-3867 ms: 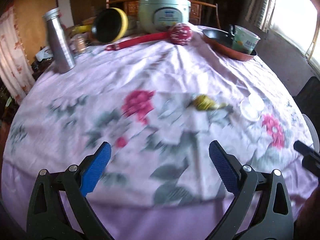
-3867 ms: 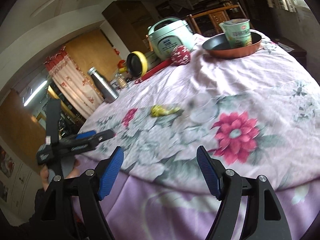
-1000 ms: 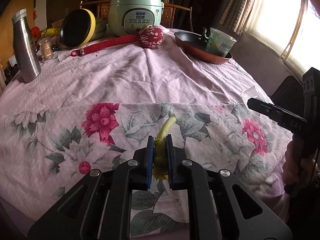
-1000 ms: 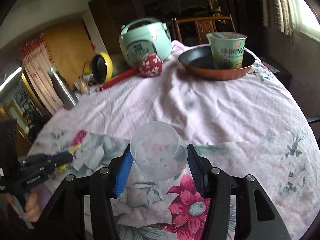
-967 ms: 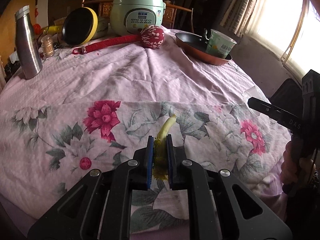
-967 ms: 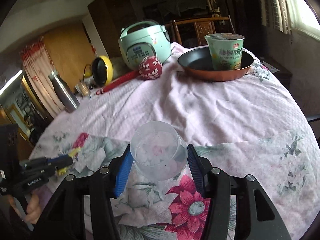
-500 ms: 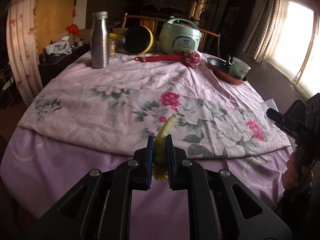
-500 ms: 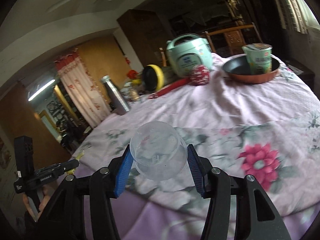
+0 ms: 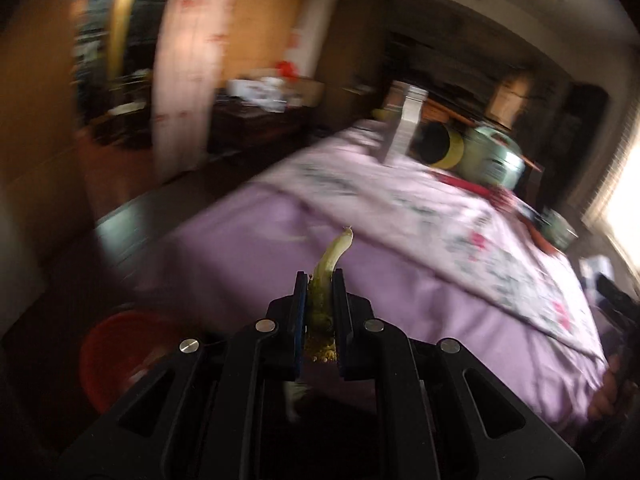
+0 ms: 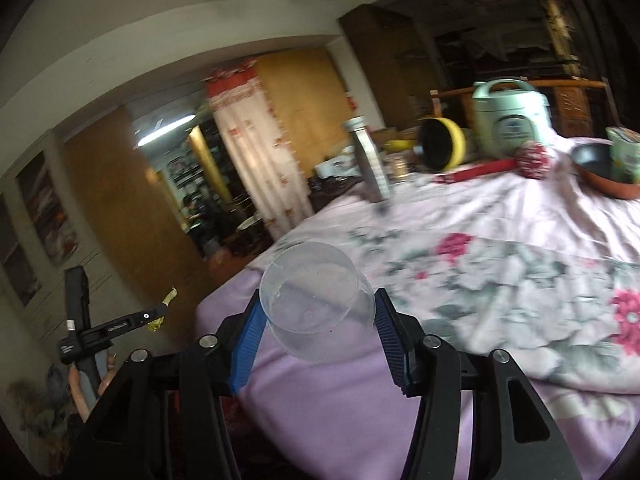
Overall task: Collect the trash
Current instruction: 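Carry the scrap and plastic cup with both tools over the red basket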
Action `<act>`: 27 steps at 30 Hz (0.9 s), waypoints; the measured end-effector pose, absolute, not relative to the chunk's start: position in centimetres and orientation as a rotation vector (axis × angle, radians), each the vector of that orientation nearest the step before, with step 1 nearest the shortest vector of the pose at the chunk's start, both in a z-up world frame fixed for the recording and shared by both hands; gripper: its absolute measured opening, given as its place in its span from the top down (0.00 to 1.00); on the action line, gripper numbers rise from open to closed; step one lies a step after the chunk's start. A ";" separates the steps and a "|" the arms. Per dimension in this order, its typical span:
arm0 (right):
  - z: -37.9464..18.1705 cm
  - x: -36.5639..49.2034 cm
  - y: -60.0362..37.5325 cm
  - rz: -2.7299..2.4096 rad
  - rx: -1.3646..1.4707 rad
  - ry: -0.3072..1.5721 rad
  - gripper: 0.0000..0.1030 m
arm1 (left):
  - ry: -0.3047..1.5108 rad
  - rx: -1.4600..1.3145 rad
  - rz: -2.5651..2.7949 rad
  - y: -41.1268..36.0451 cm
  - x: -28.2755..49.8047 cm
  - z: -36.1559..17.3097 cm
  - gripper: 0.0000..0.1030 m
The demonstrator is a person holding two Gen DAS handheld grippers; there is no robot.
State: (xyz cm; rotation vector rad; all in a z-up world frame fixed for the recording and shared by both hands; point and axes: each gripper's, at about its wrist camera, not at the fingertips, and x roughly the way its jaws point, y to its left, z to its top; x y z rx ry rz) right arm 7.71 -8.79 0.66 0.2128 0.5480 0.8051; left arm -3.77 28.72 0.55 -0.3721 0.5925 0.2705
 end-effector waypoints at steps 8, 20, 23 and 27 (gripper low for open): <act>0.8 4.3 -1.6 0.933 0.124 0.595 0.48 | 0.630 -0.546 0.498 37.7 -9.6 -6.3 0.87; -1.5 2.4 7.6 0.998 -0.001 0.735 0.48 | 0.678 -0.739 0.611 44.5 -11.8 -12.8 0.31; -2.3 1.9 10.4 1.020 -0.050 0.770 0.48 | 0.679 -0.751 0.681 45.5 -12.9 -13.2 0.27; -3.4 0.7 15.4 1.080 -0.122 0.818 0.48 | 0.660 -0.738 0.810 46.5 -14.6 -13.0 0.20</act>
